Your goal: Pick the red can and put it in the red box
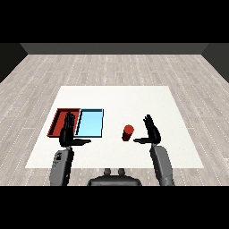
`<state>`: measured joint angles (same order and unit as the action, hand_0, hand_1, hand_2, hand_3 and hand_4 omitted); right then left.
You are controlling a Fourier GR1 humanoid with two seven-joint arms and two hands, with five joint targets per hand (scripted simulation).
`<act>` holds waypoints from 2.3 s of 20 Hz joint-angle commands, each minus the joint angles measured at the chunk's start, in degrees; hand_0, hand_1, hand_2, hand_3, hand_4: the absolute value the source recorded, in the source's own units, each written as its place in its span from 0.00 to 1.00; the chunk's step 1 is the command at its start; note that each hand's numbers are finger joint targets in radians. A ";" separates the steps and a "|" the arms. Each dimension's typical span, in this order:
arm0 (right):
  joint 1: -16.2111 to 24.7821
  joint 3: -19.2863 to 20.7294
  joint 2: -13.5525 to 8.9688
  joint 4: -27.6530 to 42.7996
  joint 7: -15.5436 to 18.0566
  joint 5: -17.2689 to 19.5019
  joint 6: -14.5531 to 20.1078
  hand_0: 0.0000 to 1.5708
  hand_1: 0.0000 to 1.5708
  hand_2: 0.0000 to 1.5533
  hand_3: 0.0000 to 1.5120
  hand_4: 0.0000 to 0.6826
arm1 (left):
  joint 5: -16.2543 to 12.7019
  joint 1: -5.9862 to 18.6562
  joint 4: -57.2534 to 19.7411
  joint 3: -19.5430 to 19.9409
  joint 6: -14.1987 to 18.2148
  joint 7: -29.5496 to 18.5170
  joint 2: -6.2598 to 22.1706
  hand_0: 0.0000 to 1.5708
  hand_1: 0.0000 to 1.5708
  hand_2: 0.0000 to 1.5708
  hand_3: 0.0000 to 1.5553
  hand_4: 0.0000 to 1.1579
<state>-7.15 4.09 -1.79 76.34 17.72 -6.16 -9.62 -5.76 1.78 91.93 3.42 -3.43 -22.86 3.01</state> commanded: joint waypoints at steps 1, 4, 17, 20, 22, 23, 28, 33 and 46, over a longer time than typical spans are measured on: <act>1.58 -1.56 1.70 -2.40 3.22 -0.79 -0.54 0.00 0.00 0.00 0.00 0.00 | -1.18 -2.33 0.41 0.22 -1.56 -1.14 0.03 0.00 0.00 0.00 0.00 0.00; -2.58 -0.05 -0.47 -3.08 -1.52 -3.00 -1.96 0.00 0.00 0.00 0.00 0.00 | -1.31 -0.92 1.90 0.75 -0.86 1.73 0.68 0.00 0.00 0.00 0.00 0.00; -7.78 -6.90 1.78 -21.01 10.25 -3.68 5.06 0.00 0.00 0.00 0.00 0.00 | 0.59 -2.69 2.61 -0.78 0.91 -0.89 -0.93 0.00 0.00 0.00 0.00 0.00; -7.11 -8.34 1.79 -20.16 10.04 -4.64 4.93 0.00 0.00 0.00 0.00 0.00 | -1.23 1.74 -1.31 1.62 -0.40 -0.48 0.53 0.00 0.00 0.00 0.00 0.00; -3.68 -8.81 1.79 -16.79 8.93 -5.42 3.28 0.00 0.00 0.00 0.00 0.00 | 2.10 0.05 1.67 -2.03 2.14 0.12 -1.66 0.00 0.00 0.00 0.00 0.00; -1.83 -6.41 1.16 -14.72 7.85 -5.07 1.03 0.00 0.00 0.00 0.00 0.00 | -0.08 -2.55 -0.40 0.04 -1.24 -2.48 0.09 0.00 0.00 0.00 0.00 0.00; -8.48 -9.23 1.78 -23.42 10.89 -7.90 3.12 0.00 0.00 0.00 0.00 0.00 | -1.16 -1.49 2.22 0.12 -0.87 1.24 0.18 0.00 0.00 0.00 0.00 0.00; -16.02 -12.52 1.79 -28.59 10.97 -11.83 8.76 0.00 0.00 0.00 0.00 0.00 | 1.99 -1.33 1.94 -1.71 1.29 0.00 -1.01 0.00 0.00 0.00 0.00 0.00; -15.02 -20.79 1.79 -28.87 11.52 -16.86 12.19 0.00 0.00 0.00 0.00 0.00 | -2.13 3.68 -2.16 3.54 -0.51 1.22 2.06 0.00 0.00 0.00 0.00 0.00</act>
<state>-23.62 -12.91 -0.01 44.59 30.54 -21.23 -0.33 -6.36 2.90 90.76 4.72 -3.53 -23.49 3.47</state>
